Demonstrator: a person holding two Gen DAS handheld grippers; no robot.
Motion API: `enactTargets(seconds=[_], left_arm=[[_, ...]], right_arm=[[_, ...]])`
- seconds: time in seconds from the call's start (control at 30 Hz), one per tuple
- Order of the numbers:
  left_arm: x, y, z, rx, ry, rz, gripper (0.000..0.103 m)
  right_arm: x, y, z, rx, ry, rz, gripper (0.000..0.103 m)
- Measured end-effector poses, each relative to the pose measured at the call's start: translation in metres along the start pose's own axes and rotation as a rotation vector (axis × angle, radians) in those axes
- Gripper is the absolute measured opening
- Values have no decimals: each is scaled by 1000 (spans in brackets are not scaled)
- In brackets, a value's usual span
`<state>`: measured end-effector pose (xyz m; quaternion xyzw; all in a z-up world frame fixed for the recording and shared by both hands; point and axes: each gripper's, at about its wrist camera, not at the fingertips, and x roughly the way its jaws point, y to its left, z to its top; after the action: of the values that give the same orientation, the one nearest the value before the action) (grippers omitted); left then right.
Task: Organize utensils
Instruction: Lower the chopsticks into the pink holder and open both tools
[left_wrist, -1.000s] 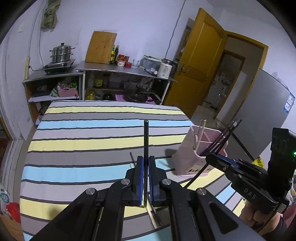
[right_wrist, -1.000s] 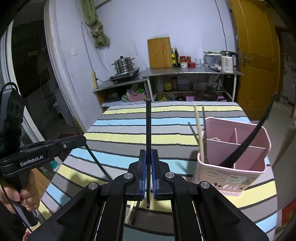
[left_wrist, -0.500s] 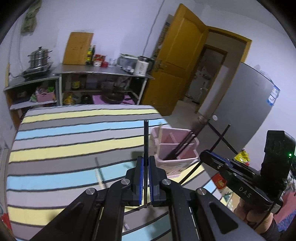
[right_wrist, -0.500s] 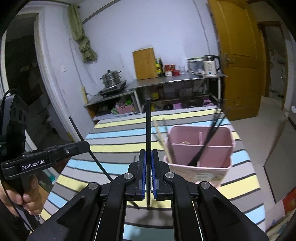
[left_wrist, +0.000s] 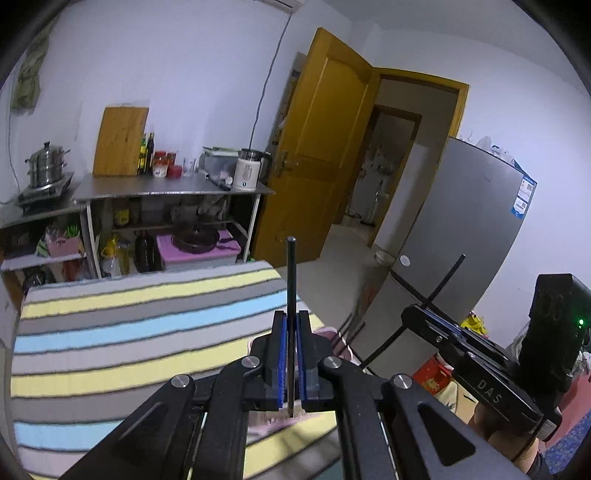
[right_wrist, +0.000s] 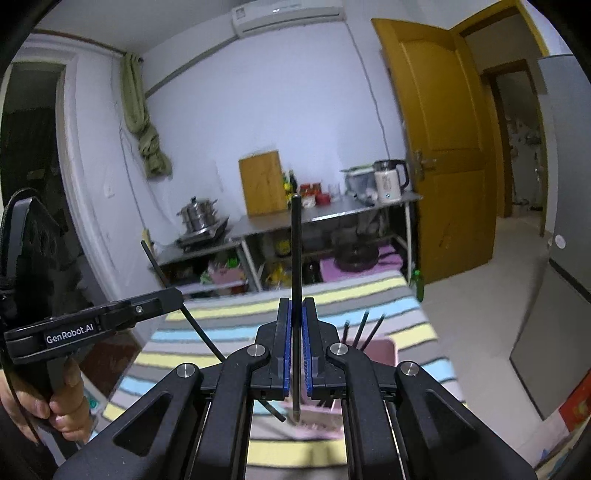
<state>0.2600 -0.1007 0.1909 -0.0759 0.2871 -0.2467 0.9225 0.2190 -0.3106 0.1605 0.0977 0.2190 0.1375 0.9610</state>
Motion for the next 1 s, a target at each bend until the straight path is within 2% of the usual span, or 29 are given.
enactTargets(seconds=[0.3,0.73,1.0], left_arm=[[46,2,8,21,13,15,5],[96,18,-26,21,80,16,5],[113,27,-46,6,132,24,5]], right_arm=[[28,-19,-3,34,-7,-40,5],[58,-25,-45,32,69,-55,5],[67,-31,-57,36,106,-63,5]])
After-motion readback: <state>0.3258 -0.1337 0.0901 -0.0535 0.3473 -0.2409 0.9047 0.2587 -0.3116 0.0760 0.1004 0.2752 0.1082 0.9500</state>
